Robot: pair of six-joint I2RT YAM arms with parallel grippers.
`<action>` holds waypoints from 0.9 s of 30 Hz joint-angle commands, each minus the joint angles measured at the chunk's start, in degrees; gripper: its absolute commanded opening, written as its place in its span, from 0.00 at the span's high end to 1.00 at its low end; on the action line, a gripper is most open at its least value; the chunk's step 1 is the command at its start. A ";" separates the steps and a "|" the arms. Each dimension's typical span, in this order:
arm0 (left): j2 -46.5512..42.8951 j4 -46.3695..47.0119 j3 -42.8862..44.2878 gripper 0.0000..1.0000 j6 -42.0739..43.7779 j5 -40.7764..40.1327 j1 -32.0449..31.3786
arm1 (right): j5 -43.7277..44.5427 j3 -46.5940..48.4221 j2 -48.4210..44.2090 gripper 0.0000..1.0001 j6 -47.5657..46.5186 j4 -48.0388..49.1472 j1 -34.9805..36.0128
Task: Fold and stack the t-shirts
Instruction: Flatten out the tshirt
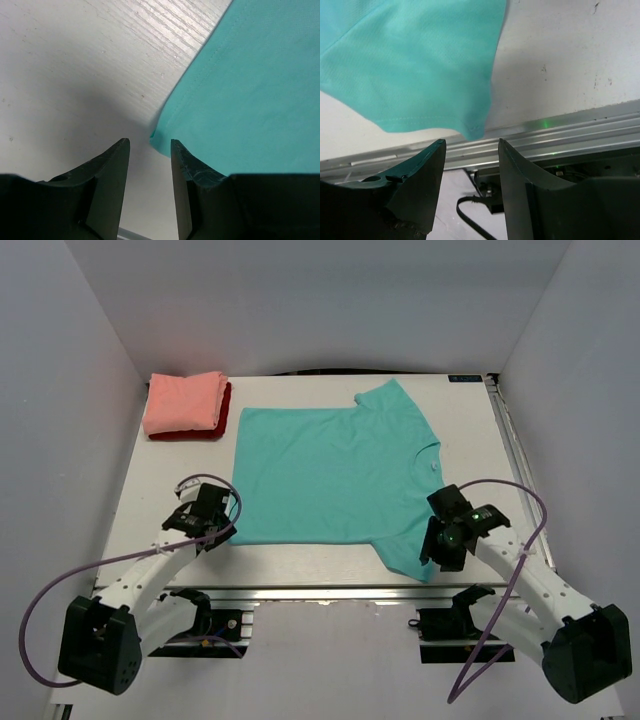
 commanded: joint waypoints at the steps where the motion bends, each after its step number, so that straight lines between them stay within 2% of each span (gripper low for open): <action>1: -1.88 2.99 -1.64 0.51 -2.15 -1.24 -0.28 | 2.63 -2.70 -1.67 0.47 3.84 4.21 0.32; 13: -1.01 8.44 -5.95 0.52 -4.00 -0.36 -0.28 | 5.46 -7.28 -2.56 0.48 9.64 10.44 2.51; 27: 1.02 8.26 -4.99 0.53 -3.12 -0.98 -0.37 | 9.24 -5.70 2.28 0.48 16.22 7.73 8.49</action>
